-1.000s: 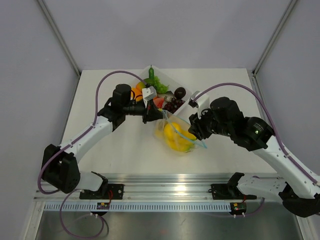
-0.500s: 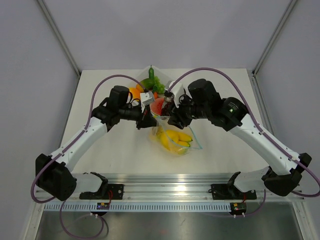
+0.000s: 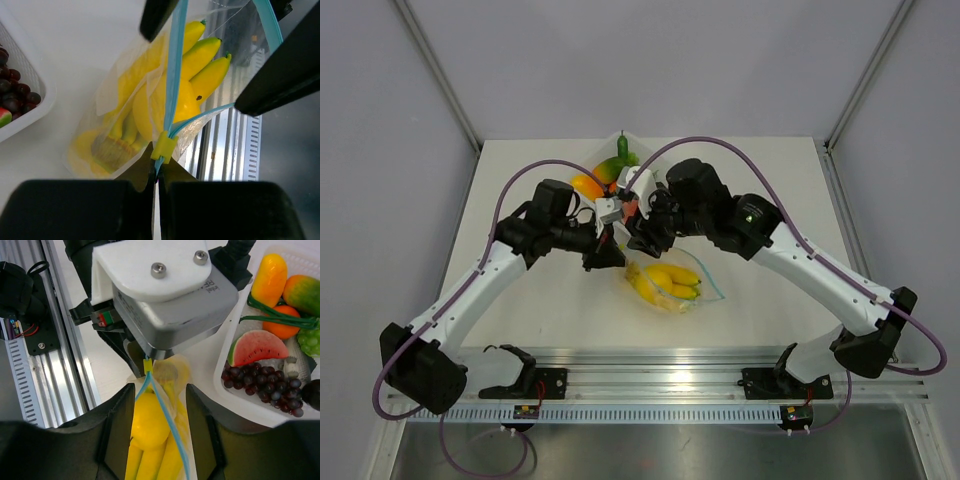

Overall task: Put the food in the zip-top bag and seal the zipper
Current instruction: Adjust the zipper food storage bag at the center of the board, then zip the zipper food storage bag at the center of the board.

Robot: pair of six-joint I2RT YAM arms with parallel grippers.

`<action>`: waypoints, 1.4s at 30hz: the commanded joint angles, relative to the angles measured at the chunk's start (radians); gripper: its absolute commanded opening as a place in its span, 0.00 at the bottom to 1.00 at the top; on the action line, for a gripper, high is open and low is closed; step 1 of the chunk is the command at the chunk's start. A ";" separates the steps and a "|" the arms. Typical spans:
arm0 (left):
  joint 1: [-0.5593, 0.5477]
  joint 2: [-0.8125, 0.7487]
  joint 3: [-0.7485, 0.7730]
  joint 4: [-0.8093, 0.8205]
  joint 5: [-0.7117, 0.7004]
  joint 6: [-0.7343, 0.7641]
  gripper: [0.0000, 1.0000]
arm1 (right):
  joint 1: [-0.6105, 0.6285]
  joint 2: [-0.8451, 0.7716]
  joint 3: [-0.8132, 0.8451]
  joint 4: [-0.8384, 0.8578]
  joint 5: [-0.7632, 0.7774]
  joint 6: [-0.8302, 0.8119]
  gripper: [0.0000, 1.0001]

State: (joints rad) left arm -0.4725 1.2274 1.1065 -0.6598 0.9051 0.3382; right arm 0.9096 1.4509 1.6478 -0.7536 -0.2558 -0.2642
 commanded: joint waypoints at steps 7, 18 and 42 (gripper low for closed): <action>0.011 -0.059 0.041 0.017 0.074 0.016 0.00 | 0.009 -0.024 -0.078 0.141 -0.095 -0.073 0.53; 0.011 -0.054 0.049 0.023 0.086 0.002 0.00 | 0.009 -0.003 -0.111 0.191 -0.151 -0.064 0.50; 0.011 -0.037 0.050 0.022 0.097 0.004 0.00 | 0.009 0.025 -0.132 0.234 -0.157 -0.044 0.22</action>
State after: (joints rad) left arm -0.4664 1.1976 1.1065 -0.6609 0.9592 0.3431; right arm 0.9108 1.4685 1.5177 -0.5716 -0.3939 -0.3149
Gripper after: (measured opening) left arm 0.004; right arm 0.232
